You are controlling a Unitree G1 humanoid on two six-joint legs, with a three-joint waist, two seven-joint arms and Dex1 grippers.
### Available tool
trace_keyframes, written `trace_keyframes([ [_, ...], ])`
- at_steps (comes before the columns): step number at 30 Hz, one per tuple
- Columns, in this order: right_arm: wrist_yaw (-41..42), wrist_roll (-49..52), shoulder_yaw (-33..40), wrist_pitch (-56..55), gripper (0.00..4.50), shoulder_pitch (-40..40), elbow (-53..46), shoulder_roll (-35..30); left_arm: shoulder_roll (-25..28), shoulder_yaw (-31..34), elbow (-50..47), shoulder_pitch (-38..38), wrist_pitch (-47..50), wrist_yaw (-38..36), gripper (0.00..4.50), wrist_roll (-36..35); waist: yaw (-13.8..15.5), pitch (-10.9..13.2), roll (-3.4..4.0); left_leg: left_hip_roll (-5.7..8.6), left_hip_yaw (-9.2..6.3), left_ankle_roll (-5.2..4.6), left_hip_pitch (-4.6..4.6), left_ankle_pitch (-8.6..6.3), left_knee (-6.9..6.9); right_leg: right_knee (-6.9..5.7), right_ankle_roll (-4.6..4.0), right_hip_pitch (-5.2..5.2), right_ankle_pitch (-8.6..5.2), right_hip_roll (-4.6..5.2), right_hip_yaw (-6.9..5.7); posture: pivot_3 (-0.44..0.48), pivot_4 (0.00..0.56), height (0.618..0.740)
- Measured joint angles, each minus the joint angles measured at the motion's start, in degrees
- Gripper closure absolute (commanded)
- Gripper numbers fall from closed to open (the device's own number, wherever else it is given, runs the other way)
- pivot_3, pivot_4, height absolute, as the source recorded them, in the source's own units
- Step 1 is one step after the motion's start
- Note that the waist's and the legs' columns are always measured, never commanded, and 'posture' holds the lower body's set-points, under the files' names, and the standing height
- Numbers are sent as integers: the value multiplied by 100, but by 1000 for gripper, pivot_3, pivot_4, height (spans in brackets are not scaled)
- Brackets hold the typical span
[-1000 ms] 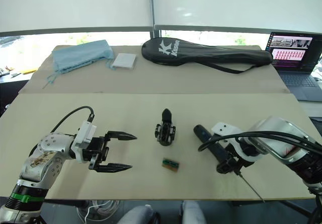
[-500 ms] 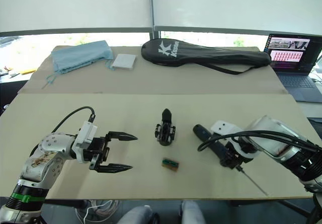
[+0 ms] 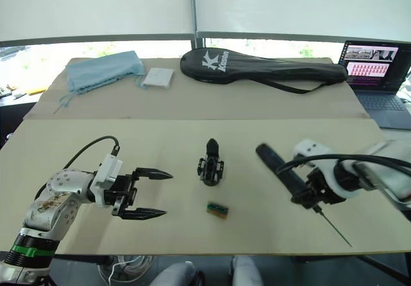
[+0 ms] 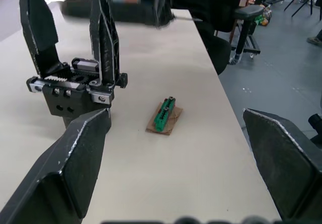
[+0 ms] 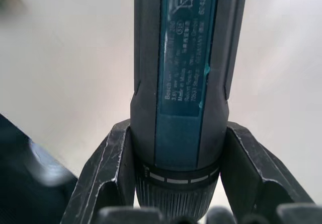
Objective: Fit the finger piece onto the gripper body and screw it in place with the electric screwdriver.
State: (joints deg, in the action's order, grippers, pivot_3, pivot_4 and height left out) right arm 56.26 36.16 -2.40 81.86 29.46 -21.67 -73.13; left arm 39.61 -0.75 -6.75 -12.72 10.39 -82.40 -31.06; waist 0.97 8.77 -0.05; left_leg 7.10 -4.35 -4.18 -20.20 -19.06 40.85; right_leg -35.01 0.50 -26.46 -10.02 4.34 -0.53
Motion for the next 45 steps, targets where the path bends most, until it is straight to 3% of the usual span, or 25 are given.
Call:
trace_keyframes([
  [5, 938, 1104, 3240, -708, 2579, -1092, -418, 1236, 149, -121, 363, 9, -148, -84, 0, 315, 56, 1, 12, 2, -2, -4, 0, 0, 0, 0, 0, 5, 2, -2, 1, 0, 150, 740],
  [8, 583, 1579, 4075, -960, 2579, -1040, -708, 1883, 36, -218, 427, -3, -199, -82, 0, 400, 62, -6, -2, 2, -3, -6, 7, 0, 5, 5, 6, 18, 7, 0, 2, 0, 150, 740],
  [11, -77, 1875, 4350, -1493, 2579, -1030, -1086, 2933, -61, -369, 467, 2, -309, -85, 0, 488, 43, -8, -9, 4, -1, -5, 8, 1, 1, 2, 4, 14, 10, 0, 11, 0, 150, 740],
  [14, -477, 1912, 4236, -2315, 2579, -1353, -1830, 3593, -90, -538, 506, -10, -442, -70, 0, 692, 29, -7, 0, 2, -1, 0, 8, 4, -6, -8, 0, 1, 12, -3, 7, 0, 150, 740],
  [20, -272, 1661, 3052, -3758, 2579, -2363, -2822, 4262, -244, -778, 486, -46, -394, 236, 0, 919, 1, -7, 0, 12, 2, -3, 13, 8, 5, -1, 6, 13, 19, -2, -11, 0, 150, 740],
  [28, 326, 443, 1607, -5534, 2579, -2830, -2479, 4421, -657, -1226, 279, -41, -250, 753, 0, 1216, -25, -7, -2, 10, 7, -1, 44, 9, -1, -4, 7, 29, 19, -6, -11, 0, 150, 740],
  [37, 526, -218, 910, -6571, 2579, -2773, -1598, 4413, -1113, -1848, 627, -258, -415, 967, 0, 1737, -25, -7, -2, 10, 7, 0, 45, 10, -2, -5, 6, 26, 19, -6, -9, 0, 150, 740],
  [45, 549, -349, 593, -6935, 2579, -2679, -1371, 4333, -1260, -1901, 679, -270, -401, 1112, 0, 1778, -25, -7, -2, 9, 7, 0, 45, 10, -2, -5, 5, 26, 19, -5, -3, 0, 150, 740],
])
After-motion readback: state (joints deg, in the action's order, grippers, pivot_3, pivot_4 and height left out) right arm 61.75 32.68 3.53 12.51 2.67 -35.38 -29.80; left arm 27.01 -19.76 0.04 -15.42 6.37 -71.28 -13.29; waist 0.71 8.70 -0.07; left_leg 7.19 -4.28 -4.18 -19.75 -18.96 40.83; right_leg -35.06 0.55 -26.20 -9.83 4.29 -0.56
